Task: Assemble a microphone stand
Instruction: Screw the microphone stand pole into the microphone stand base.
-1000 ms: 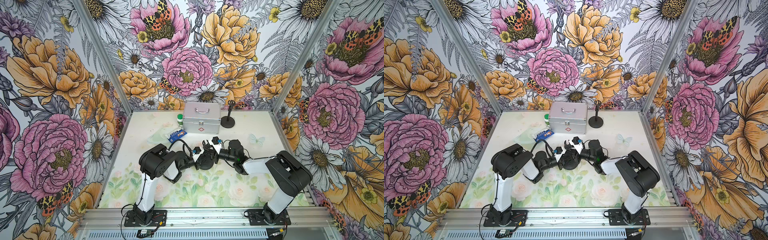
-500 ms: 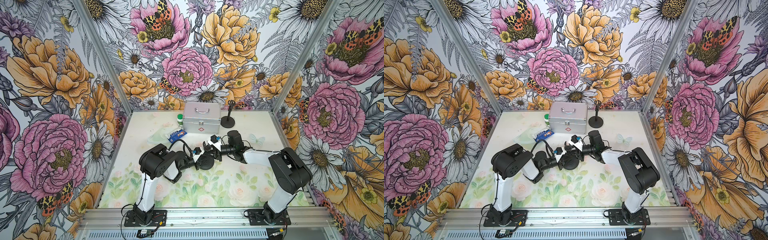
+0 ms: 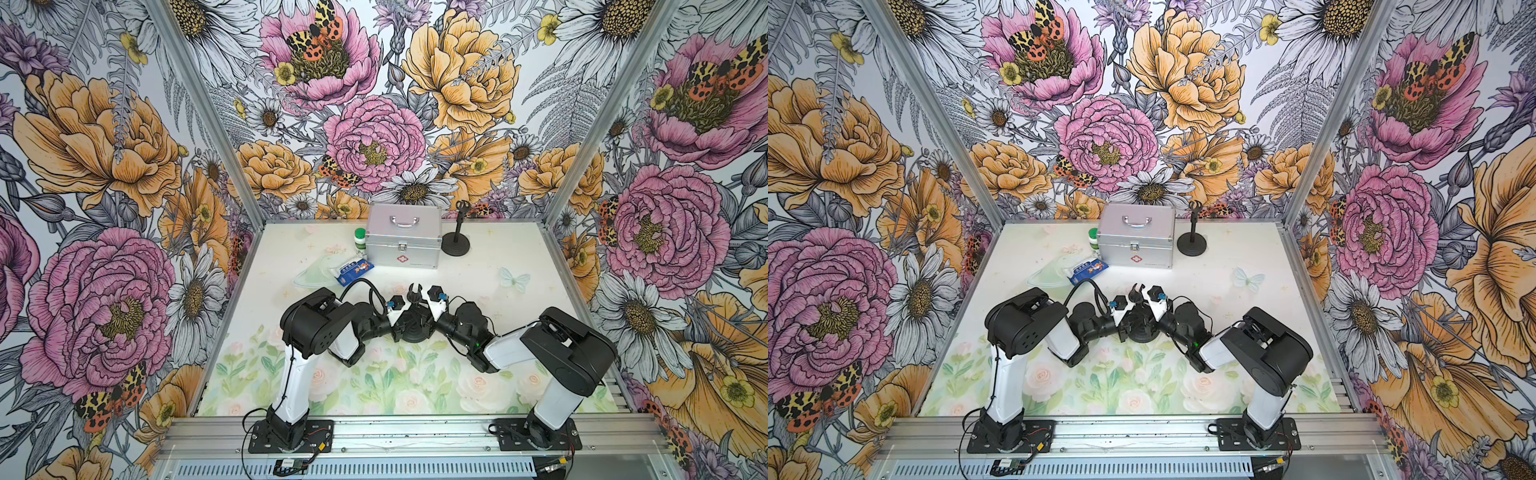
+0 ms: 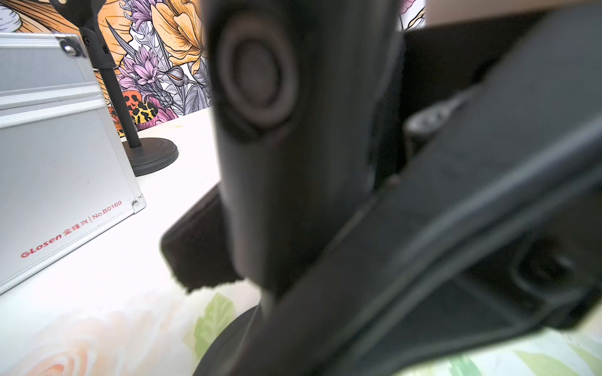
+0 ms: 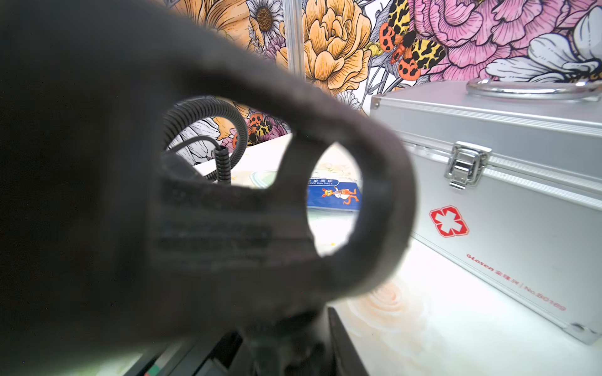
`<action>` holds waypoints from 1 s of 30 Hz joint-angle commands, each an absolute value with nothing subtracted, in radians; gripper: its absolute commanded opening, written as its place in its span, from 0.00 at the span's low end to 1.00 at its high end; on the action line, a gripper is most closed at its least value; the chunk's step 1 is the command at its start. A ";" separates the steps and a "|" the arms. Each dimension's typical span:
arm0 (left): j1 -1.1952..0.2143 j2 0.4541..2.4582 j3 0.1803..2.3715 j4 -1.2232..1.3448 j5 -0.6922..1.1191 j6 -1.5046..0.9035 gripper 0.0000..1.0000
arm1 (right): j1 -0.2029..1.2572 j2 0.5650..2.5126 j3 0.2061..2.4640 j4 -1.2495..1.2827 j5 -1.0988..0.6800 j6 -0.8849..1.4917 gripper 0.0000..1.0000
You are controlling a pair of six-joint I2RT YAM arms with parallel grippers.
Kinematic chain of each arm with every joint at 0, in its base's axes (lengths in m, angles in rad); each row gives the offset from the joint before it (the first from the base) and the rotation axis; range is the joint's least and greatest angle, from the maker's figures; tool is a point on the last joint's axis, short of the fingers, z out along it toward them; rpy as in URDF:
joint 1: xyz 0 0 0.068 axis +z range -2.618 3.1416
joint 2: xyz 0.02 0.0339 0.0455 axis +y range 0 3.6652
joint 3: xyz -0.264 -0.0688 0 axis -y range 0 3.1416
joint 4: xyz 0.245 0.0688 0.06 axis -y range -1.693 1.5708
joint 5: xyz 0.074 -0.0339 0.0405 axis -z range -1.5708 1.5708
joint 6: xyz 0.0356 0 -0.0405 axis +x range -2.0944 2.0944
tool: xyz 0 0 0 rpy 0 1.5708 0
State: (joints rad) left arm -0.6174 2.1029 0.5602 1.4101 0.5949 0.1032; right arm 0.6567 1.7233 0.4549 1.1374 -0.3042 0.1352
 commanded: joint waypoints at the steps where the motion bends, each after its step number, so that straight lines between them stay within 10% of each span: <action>1: -0.603 2.131 0.545 1.411 0.597 0.130 0.19 | 0.550 1.704 0.475 1.042 -0.598 0.083 0.36; 6: -0.597 2.137 0.546 1.412 0.598 0.116 0.19 | 0.467 1.645 0.582 0.766 -0.884 -0.108 0.40; 16: -0.597 2.147 0.553 1.413 0.608 0.107 0.19 | 0.462 1.661 0.711 0.633 -0.923 -0.137 0.36; 21: -0.597 2.142 0.550 1.412 0.597 0.104 0.19 | 0.464 1.656 0.696 0.675 -0.860 -0.103 0.14; 25: -0.597 2.138 0.548 1.413 0.569 0.106 0.21 | 0.504 1.633 0.599 0.826 -0.485 0.029 0.00; 28: -0.597 2.136 0.547 1.412 0.561 0.104 0.22 | 0.731 1.600 0.446 0.965 0.311 0.087 0.00; 30: -0.597 2.146 0.553 1.411 0.568 0.106 0.21 | 0.864 1.637 0.434 0.986 0.495 0.117 0.00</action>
